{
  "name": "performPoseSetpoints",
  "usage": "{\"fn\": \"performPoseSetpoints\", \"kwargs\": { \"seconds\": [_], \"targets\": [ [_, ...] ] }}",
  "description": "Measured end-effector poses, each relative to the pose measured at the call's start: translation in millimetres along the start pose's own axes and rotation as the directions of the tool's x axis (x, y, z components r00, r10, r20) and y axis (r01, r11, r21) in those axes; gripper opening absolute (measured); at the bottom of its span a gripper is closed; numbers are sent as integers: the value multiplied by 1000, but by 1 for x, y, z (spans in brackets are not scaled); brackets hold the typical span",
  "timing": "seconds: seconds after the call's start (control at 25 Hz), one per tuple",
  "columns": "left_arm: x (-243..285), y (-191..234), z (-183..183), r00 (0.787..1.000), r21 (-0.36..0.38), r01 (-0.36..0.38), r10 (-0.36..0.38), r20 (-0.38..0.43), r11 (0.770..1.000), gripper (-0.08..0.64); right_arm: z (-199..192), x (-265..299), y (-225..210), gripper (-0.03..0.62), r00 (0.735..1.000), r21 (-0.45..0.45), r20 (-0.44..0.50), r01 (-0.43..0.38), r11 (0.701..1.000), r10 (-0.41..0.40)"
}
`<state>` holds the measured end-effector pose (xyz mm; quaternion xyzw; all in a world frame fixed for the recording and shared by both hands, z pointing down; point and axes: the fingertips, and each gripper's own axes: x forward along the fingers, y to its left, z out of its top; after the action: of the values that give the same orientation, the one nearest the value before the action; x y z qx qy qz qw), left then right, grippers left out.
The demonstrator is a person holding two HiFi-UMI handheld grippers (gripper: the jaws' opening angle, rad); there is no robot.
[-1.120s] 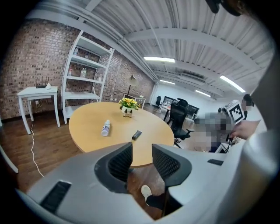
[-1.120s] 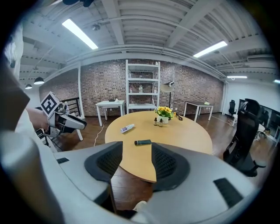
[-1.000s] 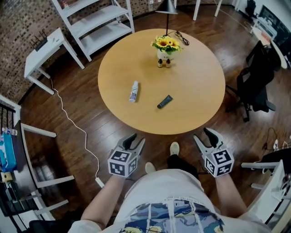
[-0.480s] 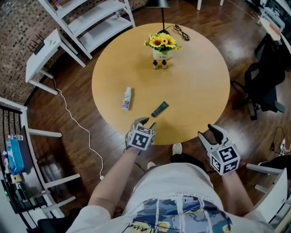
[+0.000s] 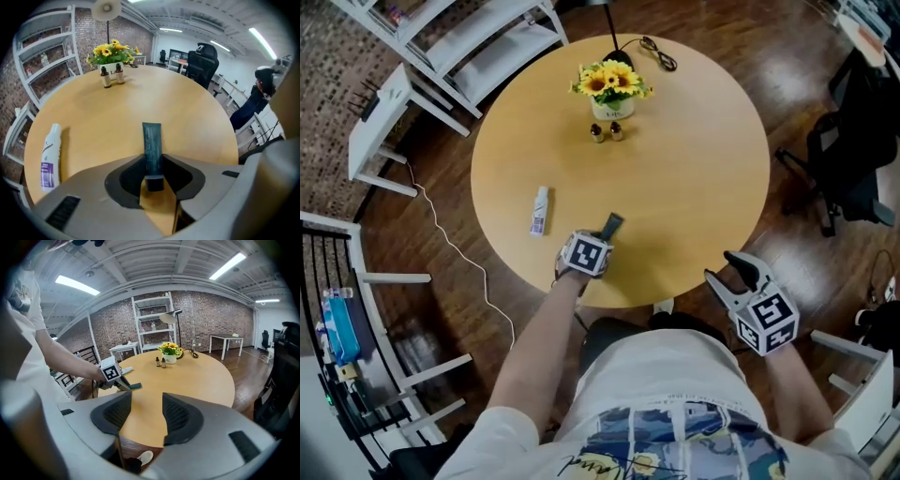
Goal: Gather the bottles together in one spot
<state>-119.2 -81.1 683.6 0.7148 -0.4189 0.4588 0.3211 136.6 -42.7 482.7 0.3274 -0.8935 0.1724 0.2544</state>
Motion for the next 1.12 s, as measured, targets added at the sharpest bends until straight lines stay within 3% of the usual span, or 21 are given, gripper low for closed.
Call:
{"fn": "performPoseSetpoints", "kwargs": {
  "seconds": [0.08, 0.16, 0.2, 0.24, 0.28, 0.4, 0.48, 0.6, 0.68, 0.76, 0.8, 0.84, 0.88, 0.92, 0.96, 1.0, 1.04, 1.12],
  "targets": [
    [-3, -6, 0, 999, -73, 49, -48, 21, 996, 123, -2, 4, -3, 232, 1000, 20, 0, -19, 1000, 19],
    [-18, -13, 12, 986, -190, 132, -110, 125, 973, 121, 1, 9, -1, 232, 999, 51, 23, -46, 998, 44],
    [-31, -19, 21, 967, -249, 203, -153, 205, 947, 121, 6, 13, 1, 232, 997, 69, 41, -62, 996, 60],
    [-47, -28, 33, 932, -285, 295, -209, 297, 912, 120, 12, 17, 5, 232, 995, 88, 62, -85, 993, 79],
    [-67, -42, 47, 876, -283, 403, -277, 396, 870, 121, 19, 21, 10, 232, 990, 109, 88, -115, 987, 106],
    [-141, -92, 82, 627, -104, 672, -488, 607, 734, 121, 52, 28, 32, 210, 953, 204, 216, -258, 944, 214],
    [-188, -117, 91, 484, 40, 755, -598, 639, 654, 121, 81, 29, 54, 210, 900, 245, 328, -376, 894, 288],
    [-248, -141, 90, 290, 222, 827, -729, 620, 517, 121, 122, 27, 92, 210, 803, 194, 427, -531, 825, 417],
    [-279, -146, 82, 189, 300, 850, -783, 592, 432, 121, 139, 24, 123, 237, 726, 158, 456, -635, 756, 515],
    [-300, -145, 69, 119, 339, 869, -818, 563, 360, 120, 151, 19, 155, 223, 647, 138, 477, -724, 676, 595],
    [-307, -143, 62, 95, 349, 877, -829, 551, 332, 121, 154, 19, 170, 211, 624, 125, 478, -745, 655, 618],
    [-312, -140, 55, 77, 353, 882, -835, 545, 311, 121, 157, 20, 182, 160, 616, 112, 476, -750, 651, 628],
    [-315, -135, 49, 72, 350, 886, -835, 546, 305, 121, 158, 23, 191, 147, 622, 106, 474, -743, 661, 623],
    [-315, -129, 45, 83, 342, 884, -828, 555, 318, 123, 158, 27, 196, 143, 638, 108, 475, -726, 679, 606],
    [-314, -122, 41, 113, 330, 876, -815, 568, 351, 124, 158, 31, 199, 141, 661, 114, 476, -700, 705, 580],
    [-311, -114, 38, 158, 319, 858, -798, 582, 402, 123, 156, 34, 199, 141, 691, 117, 477, -662, 741, 543],
    [-308, -103, 35, 219, 307, 826, -771, 598, 473, 121, 155, 38, 197, 140, 731, 111, 472, -605, 789, 494],
    [-302, -74, 32, 372, 291, 702, -682, 630, 651, 121, 151, 47, 190, 140, 832, 52, 428, -413, 909, 354]
  ]
}}
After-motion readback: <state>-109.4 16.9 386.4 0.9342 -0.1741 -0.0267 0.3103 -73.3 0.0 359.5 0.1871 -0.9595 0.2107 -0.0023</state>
